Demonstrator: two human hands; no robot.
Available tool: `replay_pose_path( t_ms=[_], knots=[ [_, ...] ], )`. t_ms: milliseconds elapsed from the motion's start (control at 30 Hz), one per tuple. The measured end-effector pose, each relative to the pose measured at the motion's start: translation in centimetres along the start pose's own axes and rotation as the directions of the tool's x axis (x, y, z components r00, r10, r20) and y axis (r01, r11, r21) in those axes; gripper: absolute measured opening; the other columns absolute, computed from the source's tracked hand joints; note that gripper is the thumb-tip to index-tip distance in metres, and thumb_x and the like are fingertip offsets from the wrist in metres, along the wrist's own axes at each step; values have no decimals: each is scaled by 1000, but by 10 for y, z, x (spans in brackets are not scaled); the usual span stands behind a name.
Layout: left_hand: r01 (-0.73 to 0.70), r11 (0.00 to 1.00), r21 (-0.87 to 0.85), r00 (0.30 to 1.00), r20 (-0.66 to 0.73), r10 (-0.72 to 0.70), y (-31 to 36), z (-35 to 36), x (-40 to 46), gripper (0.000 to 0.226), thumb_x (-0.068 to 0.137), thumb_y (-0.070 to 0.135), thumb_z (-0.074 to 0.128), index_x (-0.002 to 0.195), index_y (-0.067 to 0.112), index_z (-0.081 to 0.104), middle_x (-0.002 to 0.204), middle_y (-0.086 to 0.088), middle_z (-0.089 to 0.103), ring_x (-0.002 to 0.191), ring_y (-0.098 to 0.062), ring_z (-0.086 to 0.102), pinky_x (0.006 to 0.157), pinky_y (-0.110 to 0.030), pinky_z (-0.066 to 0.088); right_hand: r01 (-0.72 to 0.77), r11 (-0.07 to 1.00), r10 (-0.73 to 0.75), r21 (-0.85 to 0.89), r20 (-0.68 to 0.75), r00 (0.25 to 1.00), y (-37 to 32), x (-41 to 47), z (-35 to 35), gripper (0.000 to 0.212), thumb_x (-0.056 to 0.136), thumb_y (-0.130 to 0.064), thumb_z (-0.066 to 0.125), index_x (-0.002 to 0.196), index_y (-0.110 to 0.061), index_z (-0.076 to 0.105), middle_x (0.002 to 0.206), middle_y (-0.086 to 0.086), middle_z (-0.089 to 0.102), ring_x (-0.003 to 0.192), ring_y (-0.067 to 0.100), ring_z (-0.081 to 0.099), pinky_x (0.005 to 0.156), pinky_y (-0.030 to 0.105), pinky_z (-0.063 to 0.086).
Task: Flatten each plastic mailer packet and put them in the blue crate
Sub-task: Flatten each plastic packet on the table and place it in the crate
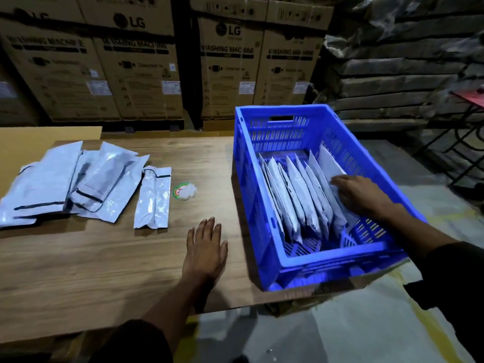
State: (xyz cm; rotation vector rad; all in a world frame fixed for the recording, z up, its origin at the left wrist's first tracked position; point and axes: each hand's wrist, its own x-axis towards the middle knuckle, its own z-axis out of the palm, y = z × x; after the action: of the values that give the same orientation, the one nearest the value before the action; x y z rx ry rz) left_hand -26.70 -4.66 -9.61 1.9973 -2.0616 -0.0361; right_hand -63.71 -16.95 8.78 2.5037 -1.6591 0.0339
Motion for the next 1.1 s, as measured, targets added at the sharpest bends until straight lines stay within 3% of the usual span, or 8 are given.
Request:
replay_pose_path(
  t_ms=[233, 500, 567, 667, 800, 900, 967, 1100],
  knots=[
    [-14, 999, -42, 1000, -20, 13, -5, 3, -3, 54, 94, 38, 37, 130, 6, 61, 143, -19, 54, 130, -39, 51, 105, -55, 42, -43, 999, 37, -10, -362, 932, -32, 4, -19, 17, 92, -18, 56, 107, -11, 62, 109, 14, 69, 73, 45, 67, 57, 49, 55],
    [83, 995, -60, 991, -104, -89, -47, -11, -35, 50, 93, 35, 45, 135, 9, 54, 155, -18, 38, 140, -38, 39, 105, -52, 40, 353, 922, -212, 159, -556, 804, -204, 71, -51, 23, 87, -22, 60, 106, -13, 70, 96, 11, 72, 73, 37, 68, 56, 39, 53],
    [147, 988, -51, 981, -118, -152, -67, -16, -47, 52, 92, 36, 46, 136, 10, 54, 156, -17, 37, 138, -38, 41, 104, -52, 40, 401, 882, -247, 247, -483, 840, -252, 79, -43, 27, 88, -25, 57, 109, -16, 70, 101, 9, 73, 81, 34, 70, 63, 41, 57],
    [293, 955, -49, 943, -150, -297, -103, -26, -70, 54, 89, 38, 45, 132, 9, 57, 149, -20, 45, 131, -40, 47, 101, -52, 43, 363, 875, -302, 319, -226, 926, -314, 85, -7, 28, 94, -32, 48, 115, -19, 62, 110, 6, 68, 97, 35, 65, 73, 46, 54],
    [374, 926, -53, 905, -197, -376, -146, -35, -95, 53, 91, 36, 44, 129, 4, 59, 143, -22, 50, 128, -42, 49, 104, -50, 41, 331, 885, -370, 328, 65, 927, -373, 77, 50, 36, 98, -34, 47, 129, -17, 51, 132, 9, 56, 118, 36, 55, 86, 45, 50],
    [379, 922, -76, 896, -218, -387, -171, -36, -98, 51, 92, 32, 43, 129, 1, 59, 141, -24, 51, 127, -43, 50, 105, -50, 43, 336, 886, -387, 320, 112, 915, -413, 82, 79, 62, 98, -44, 47, 152, -19, 27, 162, 13, 19, 144, 35, 27, 106, 50, 39],
    [369, 926, -79, 900, -220, -377, -182, -34, -96, 50, 94, 29, 41, 131, 0, 58, 141, -23, 51, 128, -42, 50, 106, -51, 44, 275, 898, -342, 343, 153, 927, -438, 92, 91, 74, 98, -53, 44, 157, -30, 8, 166, 10, -7, 151, 36, 4, 113, 59, 23],
    [342, 937, -64, 905, -246, -347, -190, -31, -93, 46, 96, 26, 42, 132, 2, 58, 143, -21, 51, 129, -39, 51, 105, -49, 45, 194, 917, -253, 350, 133, 958, -470, 120, 111, 65, 99, -55, 35, 155, -34, 10, 164, 14, -11, 150, 38, -2, 113, 64, 13]
  ],
)
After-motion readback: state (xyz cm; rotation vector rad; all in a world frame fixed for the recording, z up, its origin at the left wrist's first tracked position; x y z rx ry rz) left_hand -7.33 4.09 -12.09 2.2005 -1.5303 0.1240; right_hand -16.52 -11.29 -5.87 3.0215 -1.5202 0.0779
